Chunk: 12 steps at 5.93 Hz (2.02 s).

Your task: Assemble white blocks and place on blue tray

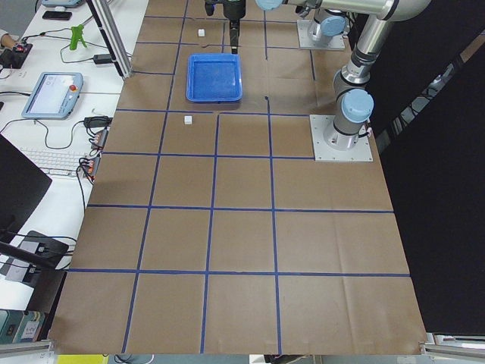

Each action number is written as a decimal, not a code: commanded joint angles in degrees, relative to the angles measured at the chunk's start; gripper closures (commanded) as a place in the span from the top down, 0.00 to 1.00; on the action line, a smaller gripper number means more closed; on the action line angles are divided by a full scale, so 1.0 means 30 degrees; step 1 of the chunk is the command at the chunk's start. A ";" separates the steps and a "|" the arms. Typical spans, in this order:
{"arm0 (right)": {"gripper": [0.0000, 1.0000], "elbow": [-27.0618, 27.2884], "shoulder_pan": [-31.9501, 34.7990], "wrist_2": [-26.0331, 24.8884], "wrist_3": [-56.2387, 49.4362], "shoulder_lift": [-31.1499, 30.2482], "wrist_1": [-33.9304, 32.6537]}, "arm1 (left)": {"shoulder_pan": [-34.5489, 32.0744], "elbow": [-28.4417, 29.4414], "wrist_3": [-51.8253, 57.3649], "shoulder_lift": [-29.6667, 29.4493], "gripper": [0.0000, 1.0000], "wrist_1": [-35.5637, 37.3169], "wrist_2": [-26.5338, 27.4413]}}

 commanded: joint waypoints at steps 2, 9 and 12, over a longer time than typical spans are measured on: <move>1.00 0.0000 0.0000 0.0003 -0.0020 0.0000 -0.0029 | -0.0001 -0.0030 0.0000 0.0001 0.99 0.0058 -0.0019; 1.00 -0.0175 -0.0087 -0.0115 -0.0602 0.0029 0.0116 | 0.2046 -0.0584 0.1313 -0.5516 0.99 0.6597 -0.0282; 1.00 -0.0204 -0.1077 0.0091 -1.3590 0.0437 -0.1164 | 0.2343 -0.2315 0.4124 -1.0415 0.99 1.5099 -0.0136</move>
